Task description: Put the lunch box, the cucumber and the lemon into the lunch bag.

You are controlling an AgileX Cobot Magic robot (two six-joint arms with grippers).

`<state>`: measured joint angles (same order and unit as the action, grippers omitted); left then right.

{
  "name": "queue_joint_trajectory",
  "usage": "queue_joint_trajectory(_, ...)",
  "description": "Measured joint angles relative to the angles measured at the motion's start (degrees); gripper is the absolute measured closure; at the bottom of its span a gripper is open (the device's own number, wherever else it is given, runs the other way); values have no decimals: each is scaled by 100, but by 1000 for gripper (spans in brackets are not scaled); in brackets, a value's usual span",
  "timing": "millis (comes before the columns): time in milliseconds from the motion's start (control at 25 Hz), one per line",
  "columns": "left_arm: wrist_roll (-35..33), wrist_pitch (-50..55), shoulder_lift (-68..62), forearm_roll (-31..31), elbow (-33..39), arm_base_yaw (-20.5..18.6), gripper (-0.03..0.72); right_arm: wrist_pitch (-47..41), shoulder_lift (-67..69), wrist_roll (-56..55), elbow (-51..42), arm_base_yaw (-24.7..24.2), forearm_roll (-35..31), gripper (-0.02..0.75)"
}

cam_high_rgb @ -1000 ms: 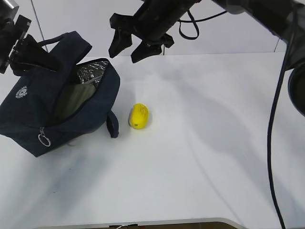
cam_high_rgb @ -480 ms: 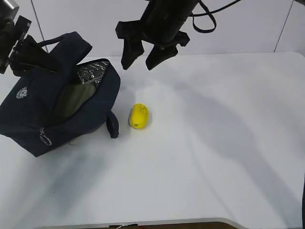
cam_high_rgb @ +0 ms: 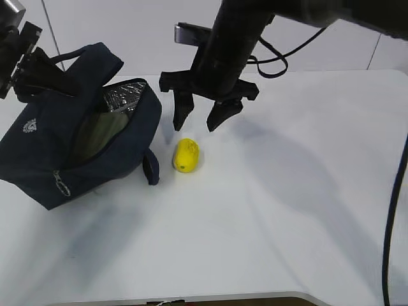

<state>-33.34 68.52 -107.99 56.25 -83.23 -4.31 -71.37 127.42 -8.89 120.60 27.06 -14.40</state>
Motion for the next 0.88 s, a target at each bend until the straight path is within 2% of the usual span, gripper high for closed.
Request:
queue_joint_trajectory(280,0,0,0,-101,0,0,703,23,375,-180,0,56,147,226)
queue_joint_trajectory(880,0,0,0,-200,0,0,703,971,458,-255,0,67,277,226)
